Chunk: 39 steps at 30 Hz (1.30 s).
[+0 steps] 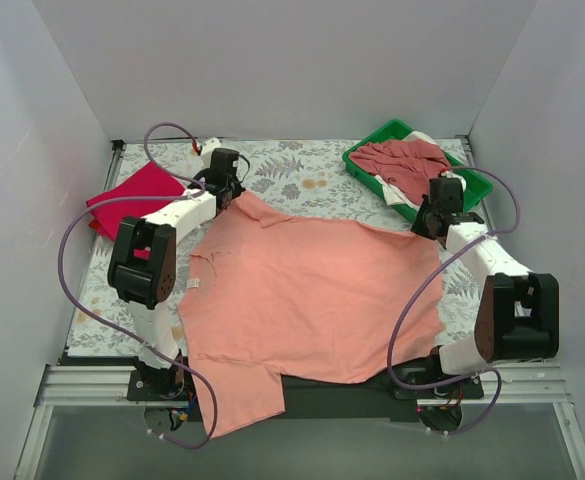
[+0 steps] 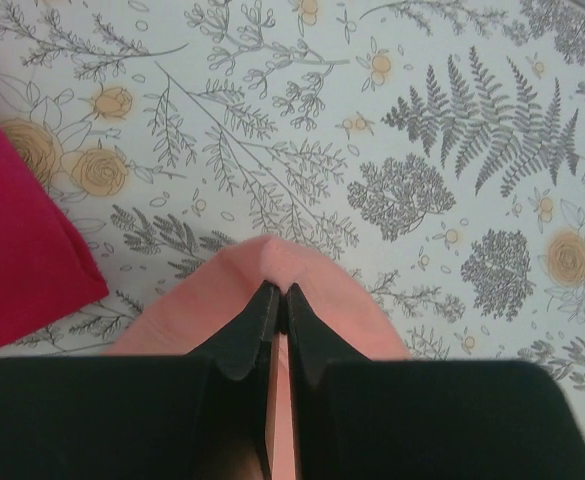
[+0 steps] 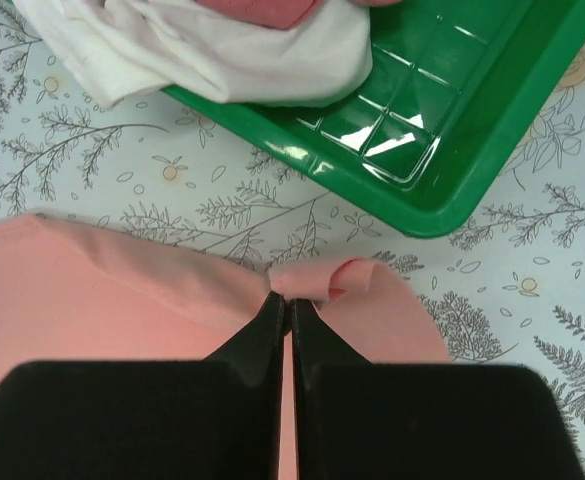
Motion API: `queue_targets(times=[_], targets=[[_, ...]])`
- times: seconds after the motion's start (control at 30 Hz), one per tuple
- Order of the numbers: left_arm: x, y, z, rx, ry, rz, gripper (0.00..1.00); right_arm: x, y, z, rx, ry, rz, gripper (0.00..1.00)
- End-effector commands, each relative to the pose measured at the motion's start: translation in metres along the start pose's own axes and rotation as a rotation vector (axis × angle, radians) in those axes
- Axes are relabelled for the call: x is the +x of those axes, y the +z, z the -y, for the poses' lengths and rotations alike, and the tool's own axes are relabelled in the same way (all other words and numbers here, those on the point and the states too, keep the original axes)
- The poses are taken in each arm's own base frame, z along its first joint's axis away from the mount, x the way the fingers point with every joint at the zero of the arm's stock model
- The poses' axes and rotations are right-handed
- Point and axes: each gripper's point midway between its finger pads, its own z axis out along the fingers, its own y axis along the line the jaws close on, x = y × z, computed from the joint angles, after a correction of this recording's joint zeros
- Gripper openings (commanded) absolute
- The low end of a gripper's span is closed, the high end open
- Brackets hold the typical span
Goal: Fold and stack the t-shirts
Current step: Flatten the tshirt out, then fold the tshirt
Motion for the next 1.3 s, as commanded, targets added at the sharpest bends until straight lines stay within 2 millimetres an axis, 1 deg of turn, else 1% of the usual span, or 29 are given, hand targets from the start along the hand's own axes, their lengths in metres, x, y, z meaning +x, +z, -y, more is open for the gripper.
queue_targets(times=[0.0,0.07,0.17,0.27,0.4,0.5,0.57,0.6,0.67,0.7,0.77,0.87,0.9,0.97,1.0,1.07,1.1,1.13,1.17,1.2,1.27], targets=[[-0.048,-0.003,0.017,0.040,-0.057,0.109,0.00,-0.051,0.006,-0.010,-0.007,-0.001,0.122,0.01],[-0.045,0.005,0.016,0.035,-0.061,0.097,0.00,-0.053,0.012,-0.011,-0.005,-0.006,0.113,0.01],[-0.044,0.011,0.011,0.025,-0.078,0.089,0.00,-0.055,0.020,-0.012,-0.004,-0.007,0.102,0.01],[-0.050,0.017,0.005,0.010,-0.103,0.096,0.00,-0.054,0.025,-0.012,0.005,-0.006,0.094,0.01],[-0.060,0.026,0.001,0.023,-0.121,0.092,0.00,-0.055,0.030,-0.011,0.009,-0.010,0.087,0.01],[-0.064,0.031,0.002,0.026,-0.121,0.092,0.00,-0.055,0.034,-0.014,0.003,-0.016,0.078,0.01],[-0.066,0.034,0.005,0.038,-0.123,0.089,0.00,-0.058,0.036,-0.015,0.000,-0.021,0.080,0.01],[-0.065,0.036,0.007,0.043,-0.124,0.086,0.00,-0.056,0.041,-0.014,0.008,-0.024,0.068,0.01],[-0.062,0.041,0.008,0.049,-0.119,0.074,0.00,-0.057,0.046,-0.015,0.004,-0.019,0.062,0.01],[-0.063,0.042,0.010,0.052,-0.119,0.071,0.00,-0.052,0.052,-0.017,-0.007,-0.017,0.040,0.01],[-0.055,0.047,0.009,0.053,-0.118,0.052,0.00,-0.048,0.059,-0.018,-0.010,-0.002,0.021,0.01],[-0.053,0.051,0.010,0.052,-0.121,0.049,0.00,-0.045,0.068,-0.019,-0.001,0.022,0.006,0.01],[-0.048,0.055,0.009,0.047,-0.116,0.039,0.00,-0.052,0.069,-0.020,0.001,0.025,0.018,0.01],[-0.048,0.057,0.011,0.055,-0.115,0.037,0.00,-0.054,0.075,-0.019,0.013,0.026,0.019,0.01],[-0.047,0.059,0.011,0.053,-0.114,0.035,0.00,-0.062,0.077,-0.017,0.033,0.027,0.038,0.01],[-0.047,0.063,0.011,0.051,-0.115,0.036,0.00,-0.064,0.084,-0.012,0.060,0.024,0.041,0.01],[-0.051,0.064,0.013,0.051,-0.117,0.045,0.00,-0.067,0.086,-0.009,0.076,0.026,0.048,0.01],[-0.047,0.068,0.011,0.044,-0.114,0.038,0.00,-0.074,0.087,-0.009,0.080,0.027,0.058,0.01],[-0.048,0.070,0.012,0.044,-0.114,0.038,0.00,-0.074,0.090,-0.008,0.083,0.027,0.055,0.01],[-0.050,0.070,0.012,0.043,-0.119,0.040,0.00,-0.075,0.090,-0.010,0.072,0.021,0.054,0.01],[-0.047,0.071,0.011,0.034,-0.126,0.025,0.00,-0.079,0.087,-0.014,0.047,0.017,0.058,0.01]])
